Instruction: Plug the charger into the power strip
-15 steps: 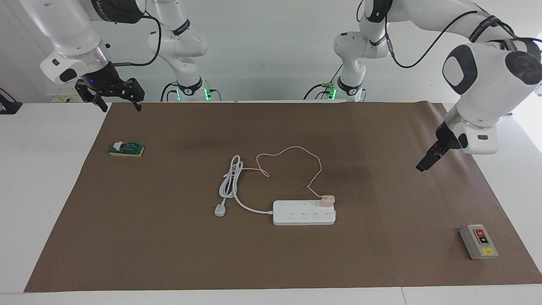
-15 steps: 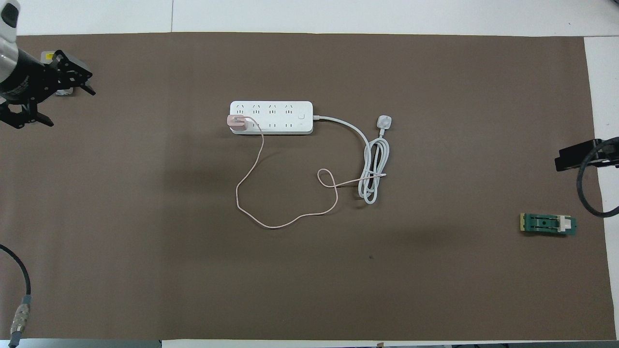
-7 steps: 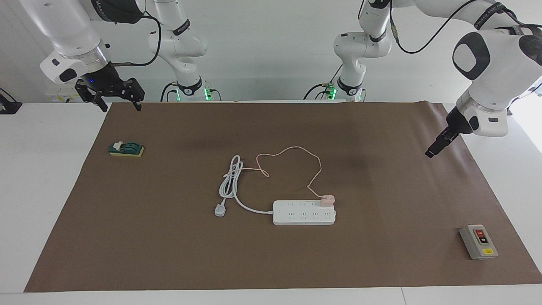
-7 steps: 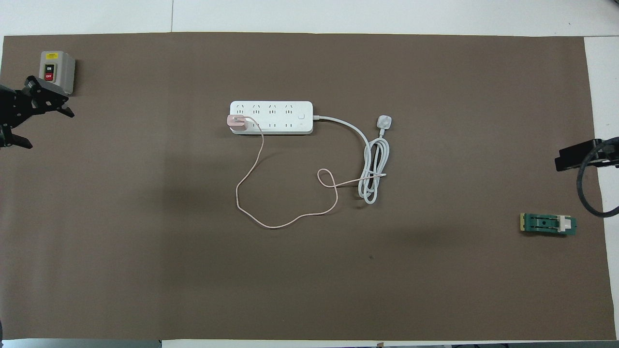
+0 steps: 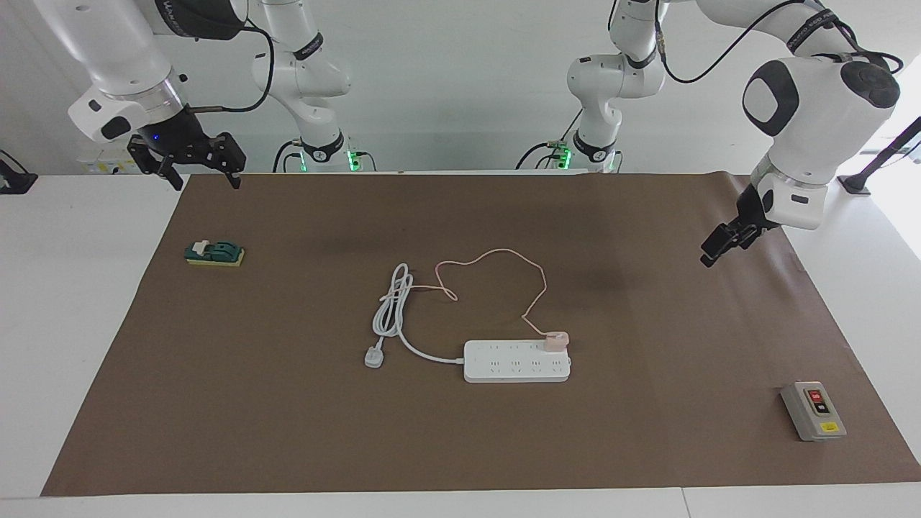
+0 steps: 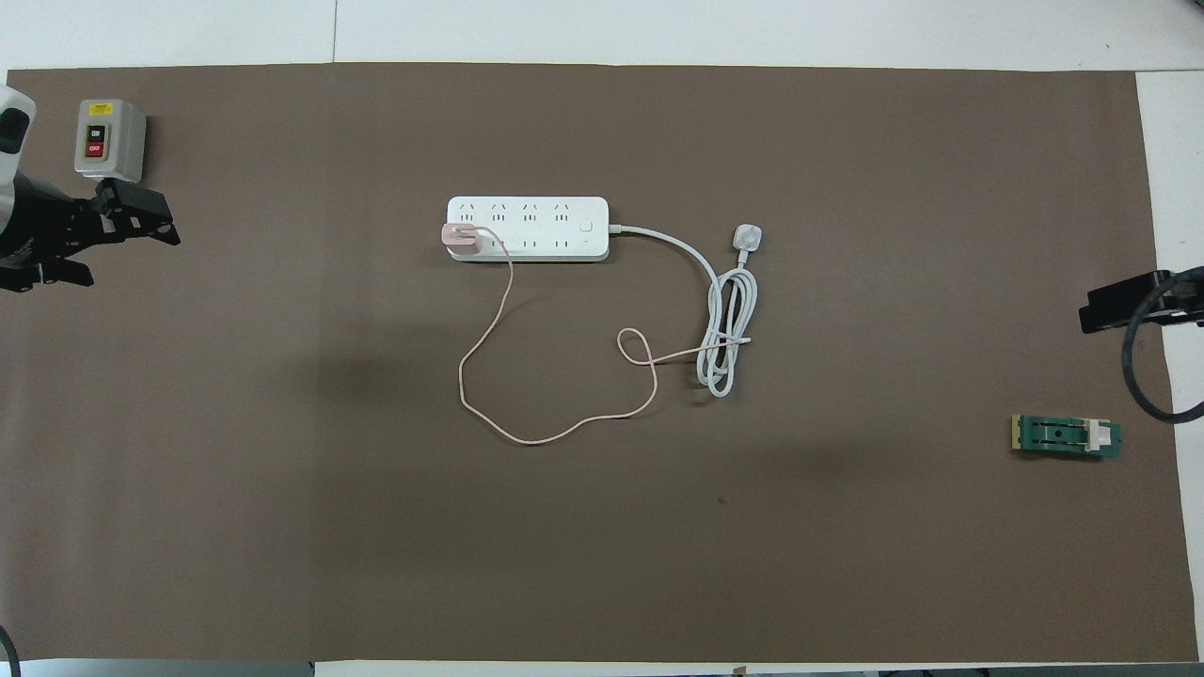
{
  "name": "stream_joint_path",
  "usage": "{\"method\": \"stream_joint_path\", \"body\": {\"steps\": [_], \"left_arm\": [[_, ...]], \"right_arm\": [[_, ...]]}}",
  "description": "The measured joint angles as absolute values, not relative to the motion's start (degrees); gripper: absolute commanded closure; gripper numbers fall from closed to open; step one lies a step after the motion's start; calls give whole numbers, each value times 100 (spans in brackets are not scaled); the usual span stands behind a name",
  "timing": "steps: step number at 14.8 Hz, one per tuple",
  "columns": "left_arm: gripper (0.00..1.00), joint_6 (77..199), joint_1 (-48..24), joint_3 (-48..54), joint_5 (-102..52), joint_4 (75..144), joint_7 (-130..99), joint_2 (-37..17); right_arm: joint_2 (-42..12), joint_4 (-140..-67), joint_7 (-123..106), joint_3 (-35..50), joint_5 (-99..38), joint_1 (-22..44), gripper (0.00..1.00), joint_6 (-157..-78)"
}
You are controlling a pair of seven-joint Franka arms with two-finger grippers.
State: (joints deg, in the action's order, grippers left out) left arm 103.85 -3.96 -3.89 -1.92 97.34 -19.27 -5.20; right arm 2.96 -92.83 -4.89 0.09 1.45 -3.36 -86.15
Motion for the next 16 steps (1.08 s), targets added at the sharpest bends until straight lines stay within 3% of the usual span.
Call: {"method": "stream_joint_path", "body": {"steps": [5,16], "left_arm": [[0,10280,-408,-311,-191,10239,-898,-146],[0,8696,-514,-254,-154,9525,-548,110]], "right_arm": [[297,-9283,-489,9,145,-336,0,-8615],[297,-9283,-489,9,145,-336,0,-8615]]}}
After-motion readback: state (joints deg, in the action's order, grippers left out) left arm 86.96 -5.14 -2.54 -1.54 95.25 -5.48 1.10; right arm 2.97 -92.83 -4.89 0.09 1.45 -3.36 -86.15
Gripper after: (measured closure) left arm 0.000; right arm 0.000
